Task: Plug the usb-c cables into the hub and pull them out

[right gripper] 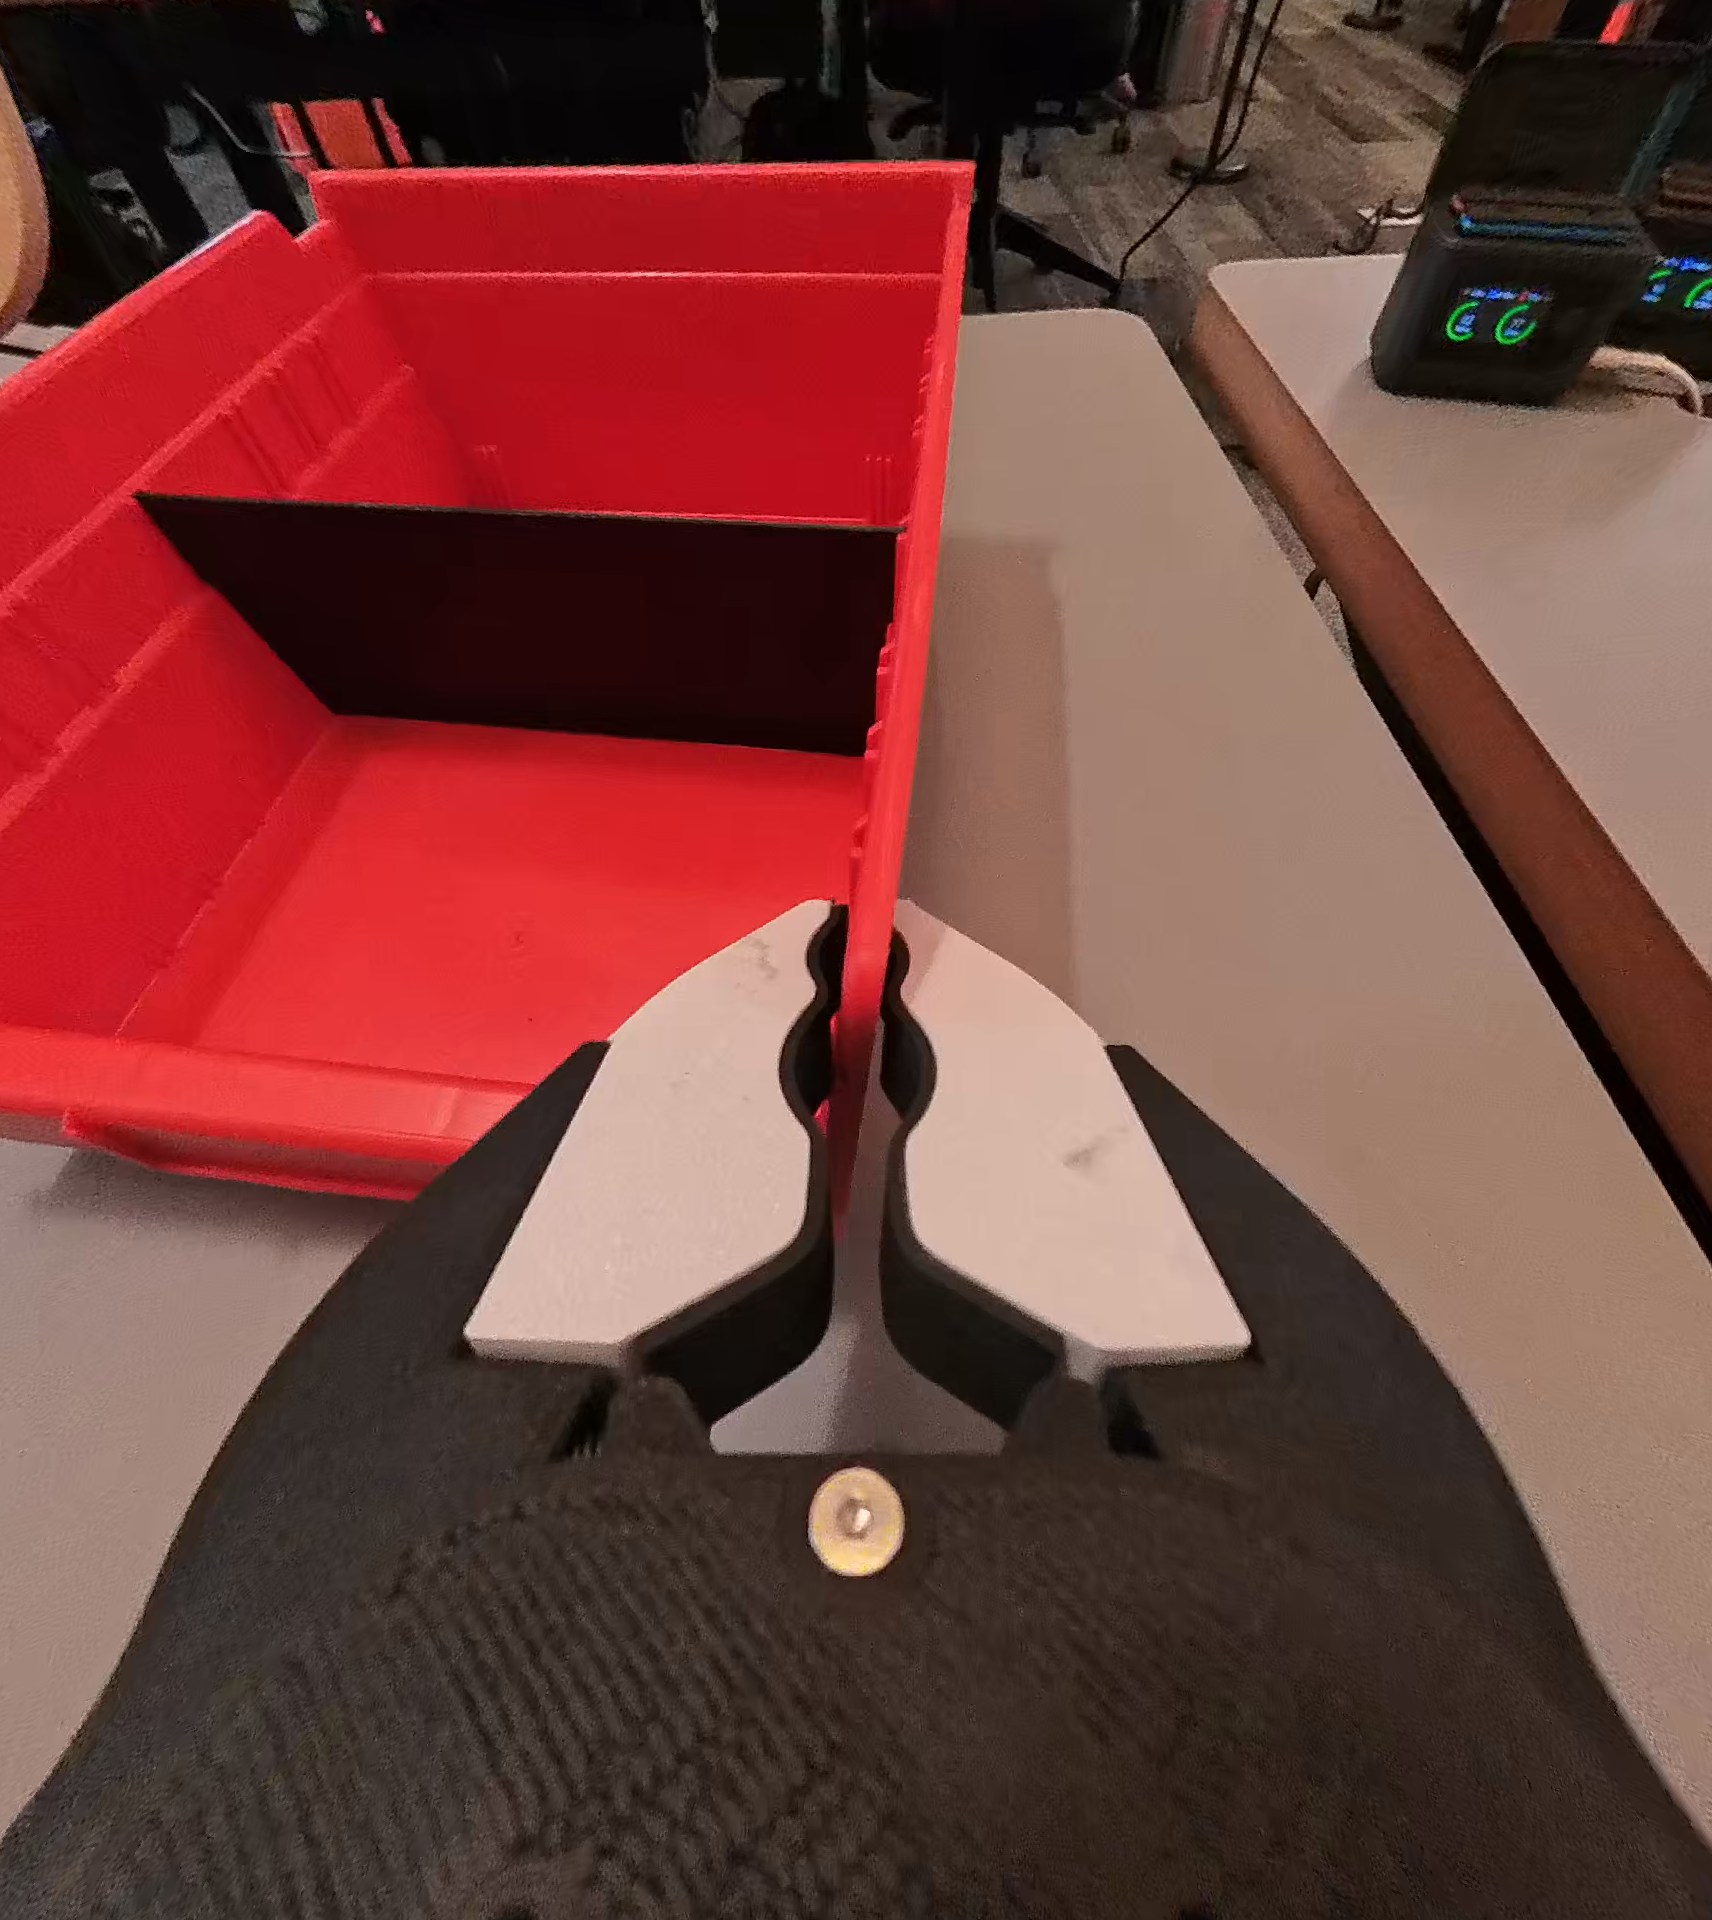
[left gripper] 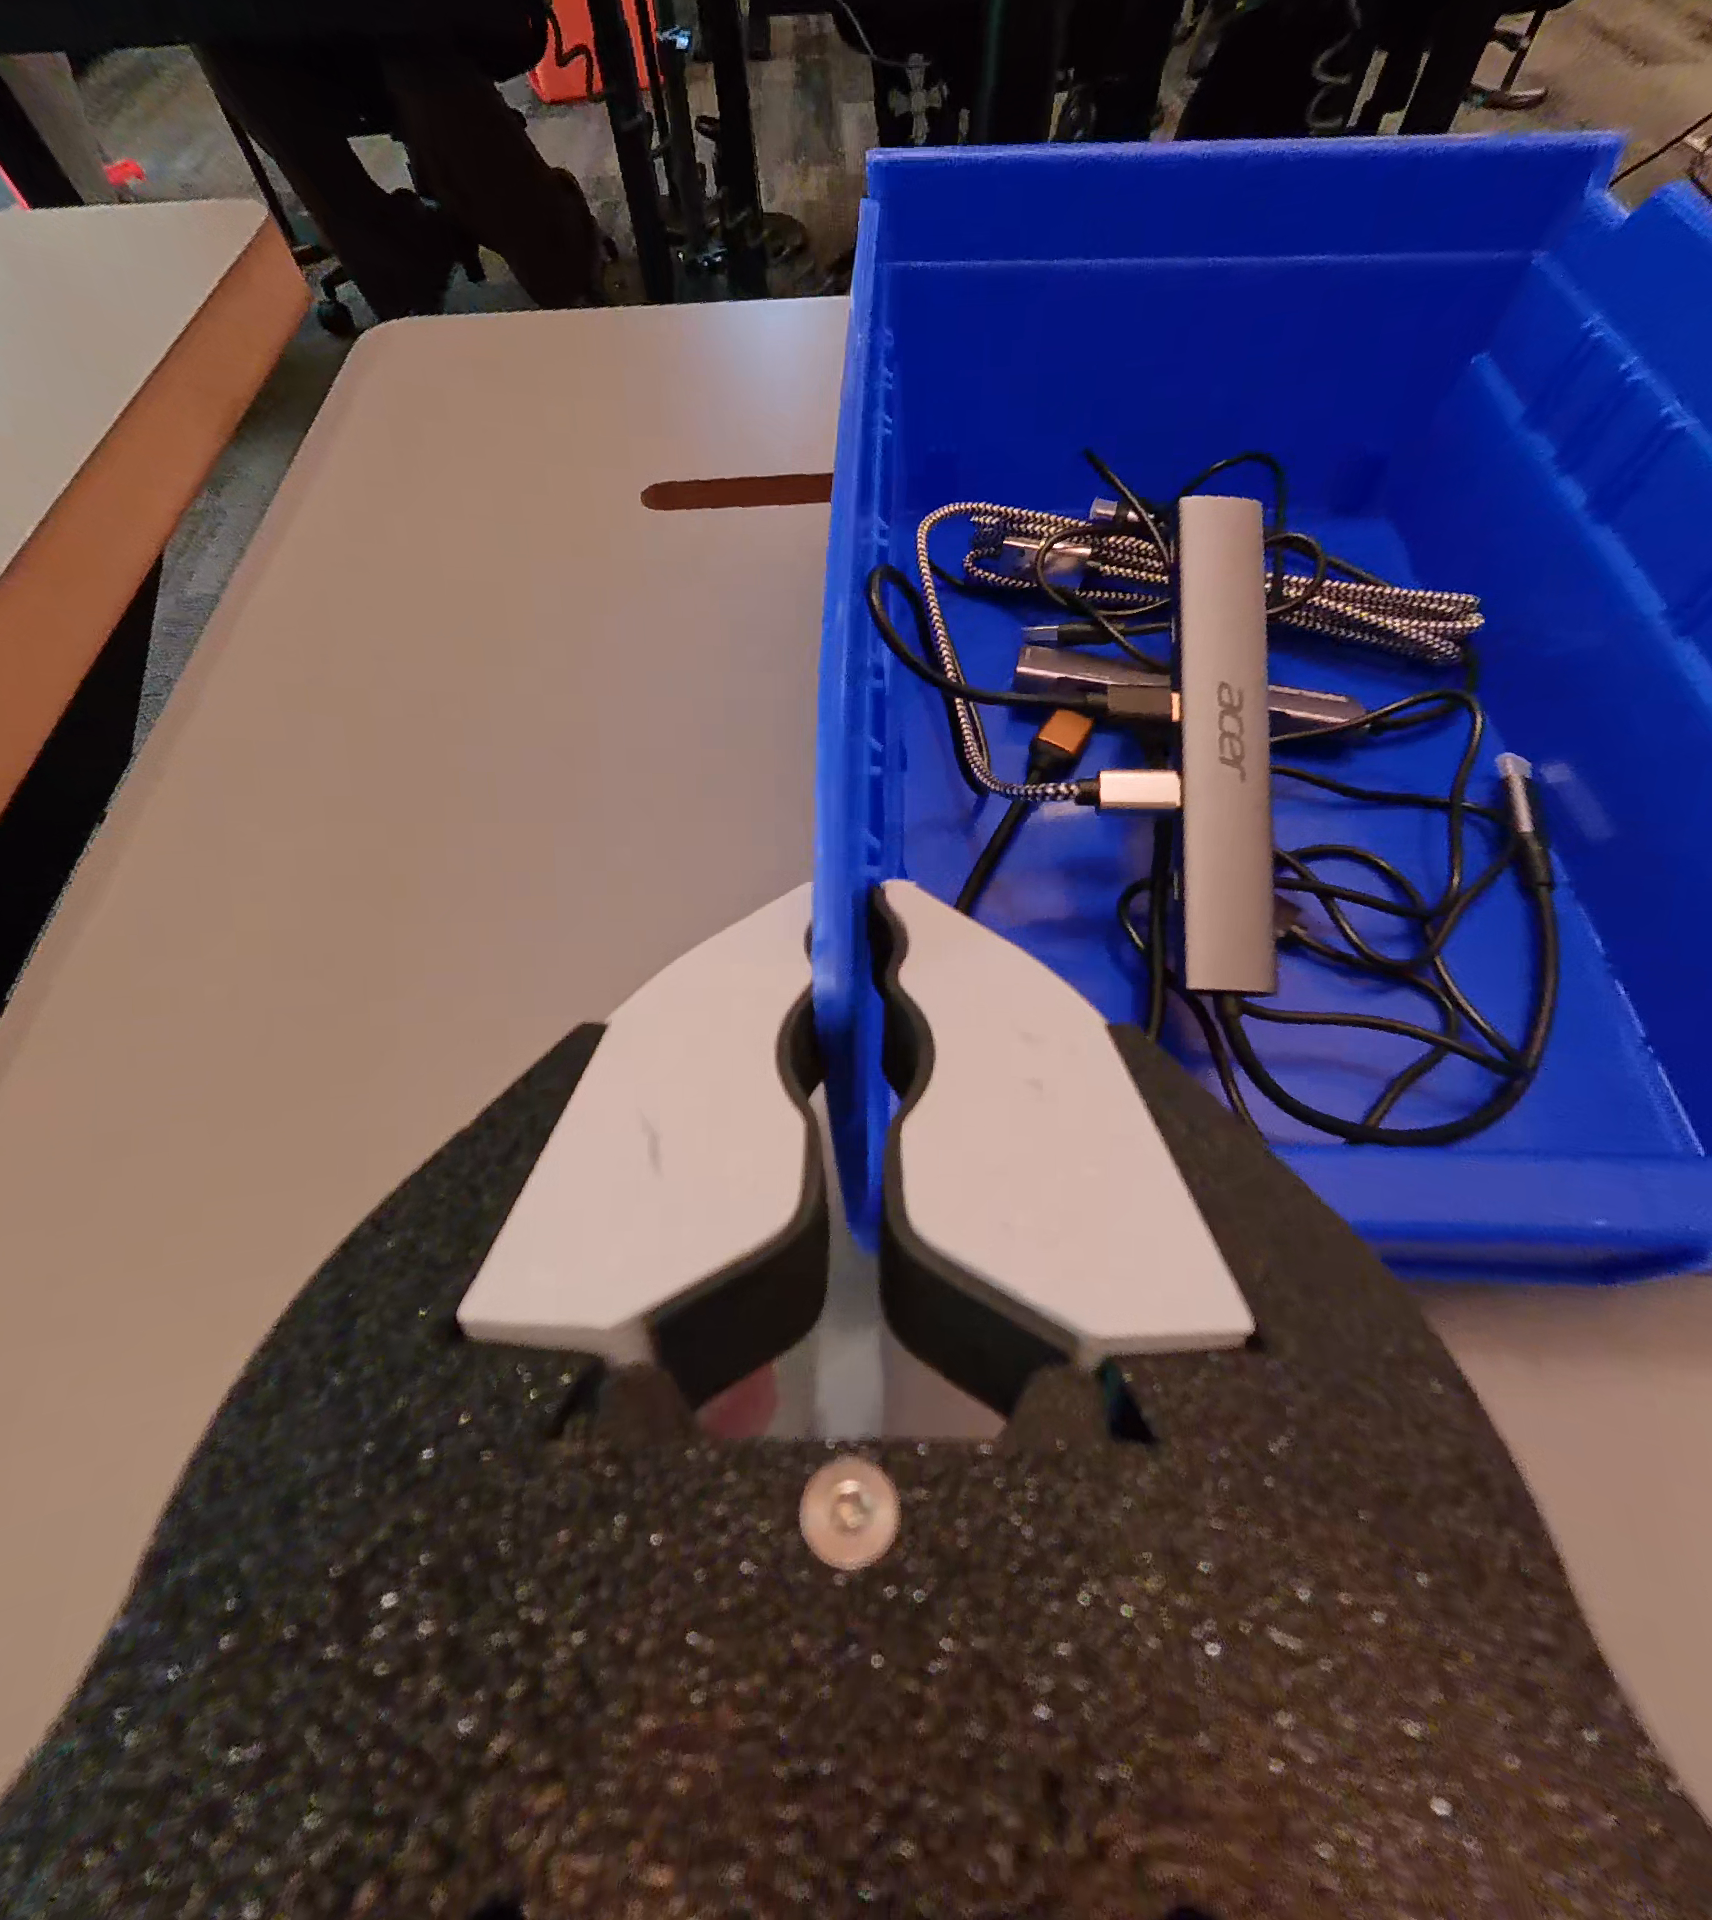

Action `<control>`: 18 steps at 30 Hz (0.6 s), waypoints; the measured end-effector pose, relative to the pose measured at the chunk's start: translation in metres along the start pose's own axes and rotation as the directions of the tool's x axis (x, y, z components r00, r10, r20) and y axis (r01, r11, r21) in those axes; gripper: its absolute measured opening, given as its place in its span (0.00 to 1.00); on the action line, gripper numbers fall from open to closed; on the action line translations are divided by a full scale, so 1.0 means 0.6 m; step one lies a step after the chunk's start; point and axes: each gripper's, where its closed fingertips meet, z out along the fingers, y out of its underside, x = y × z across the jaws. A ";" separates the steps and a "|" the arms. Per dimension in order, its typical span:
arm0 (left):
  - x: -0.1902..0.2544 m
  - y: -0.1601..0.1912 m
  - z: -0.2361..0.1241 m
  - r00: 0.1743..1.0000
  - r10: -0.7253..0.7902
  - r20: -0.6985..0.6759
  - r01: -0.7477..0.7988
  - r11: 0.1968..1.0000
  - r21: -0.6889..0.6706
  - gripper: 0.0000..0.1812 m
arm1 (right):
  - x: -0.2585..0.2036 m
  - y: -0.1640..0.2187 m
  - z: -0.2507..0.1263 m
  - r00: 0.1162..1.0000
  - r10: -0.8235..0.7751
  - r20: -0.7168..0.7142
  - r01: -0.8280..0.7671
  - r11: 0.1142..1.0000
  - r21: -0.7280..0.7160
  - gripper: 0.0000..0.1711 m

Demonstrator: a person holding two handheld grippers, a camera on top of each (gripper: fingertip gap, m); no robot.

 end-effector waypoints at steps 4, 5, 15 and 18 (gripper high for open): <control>-0.001 0.002 0.001 1.000 0.012 0.009 -0.012 1.000 -0.016 0.03 | -0.002 -0.003 0.002 0.999 0.017 -0.033 -0.016 1.000 0.024 0.02; 0.000 0.006 0.002 1.000 0.023 0.010 -0.023 0.999 -0.036 0.03 | -0.003 -0.004 0.002 0.999 0.025 -0.029 -0.024 0.999 0.035 0.02; 0.021 -0.069 -0.060 0.925 0.349 0.148 -0.338 0.936 -0.097 0.18 | -0.049 -0.127 -0.079 0.992 -0.118 -0.048 0.128 0.922 0.366 0.44; 0.087 -0.060 -0.057 0.949 0.315 -0.029 -0.315 0.931 -0.185 0.21 | -0.207 -0.169 -0.109 0.958 -0.256 0.126 0.148 0.824 0.547 0.46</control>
